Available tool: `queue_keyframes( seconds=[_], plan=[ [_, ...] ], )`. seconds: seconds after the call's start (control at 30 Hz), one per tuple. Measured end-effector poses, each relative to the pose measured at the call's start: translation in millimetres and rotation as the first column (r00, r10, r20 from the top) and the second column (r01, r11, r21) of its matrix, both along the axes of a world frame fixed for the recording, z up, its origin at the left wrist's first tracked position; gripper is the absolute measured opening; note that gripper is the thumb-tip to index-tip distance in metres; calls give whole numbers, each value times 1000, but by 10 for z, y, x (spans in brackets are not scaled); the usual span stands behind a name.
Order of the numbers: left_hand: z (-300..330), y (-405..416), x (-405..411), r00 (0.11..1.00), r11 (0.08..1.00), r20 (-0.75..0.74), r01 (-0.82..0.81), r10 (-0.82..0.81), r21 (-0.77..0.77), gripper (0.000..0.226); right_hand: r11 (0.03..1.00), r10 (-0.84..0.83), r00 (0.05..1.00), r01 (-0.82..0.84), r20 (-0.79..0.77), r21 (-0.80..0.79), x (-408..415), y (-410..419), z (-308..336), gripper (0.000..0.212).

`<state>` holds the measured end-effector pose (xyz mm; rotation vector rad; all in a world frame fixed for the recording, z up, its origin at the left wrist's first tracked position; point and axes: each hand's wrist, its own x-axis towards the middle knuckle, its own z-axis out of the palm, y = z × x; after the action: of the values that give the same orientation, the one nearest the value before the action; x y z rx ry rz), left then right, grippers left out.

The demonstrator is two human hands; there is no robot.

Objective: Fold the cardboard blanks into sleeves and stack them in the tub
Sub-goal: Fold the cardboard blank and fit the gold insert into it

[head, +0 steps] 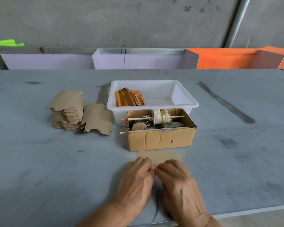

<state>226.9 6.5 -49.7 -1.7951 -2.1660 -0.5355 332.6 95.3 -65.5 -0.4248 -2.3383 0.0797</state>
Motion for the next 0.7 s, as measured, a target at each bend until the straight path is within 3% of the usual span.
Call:
queue_keyframes(
  seconds=[0.13, 0.2, 0.33, 0.47, 0.53, 0.6, 0.7],
  plan=[
    [6, -14, -8, 1000, 999, 10, -14, 15, -48, 28, 998, 57, 992, -54, 115, -28, 62, 59, -26, 23],
    [-23, -39, -29, 999, 998, 21, -29, 31, -63, 30, 999, 31, 987, -29, 158, -15, 153, 124, -9, 20],
    [-84, -110, -48, 996, 996, 80, -38, 44, -80, 26, 999, -44, 969, 42, 244, 14, 273, 240, 14, 35],
    [-84, -74, -94, 990, 997, 137, -36, 45, -72, 20, 983, -46, 946, -16, 322, 185, 152, 336, 128, 39],
    [-51, -34, -123, 992, 991, 111, -44, 58, -124, 4, 963, -2, 942, -88, 335, 253, 145, 379, 124, 38],
    [-13, -5, -134, 998, 987, 39, -48, 55, -154, 5, 963, 33, 945, -117, 325, 241, 184, 401, 86, 37],
    [82, 18, -124, 994, 981, -104, -11, -9, -191, 32, 977, 38, 966, -90, 257, 195, 223, 416, 10, 39]
  ],
)
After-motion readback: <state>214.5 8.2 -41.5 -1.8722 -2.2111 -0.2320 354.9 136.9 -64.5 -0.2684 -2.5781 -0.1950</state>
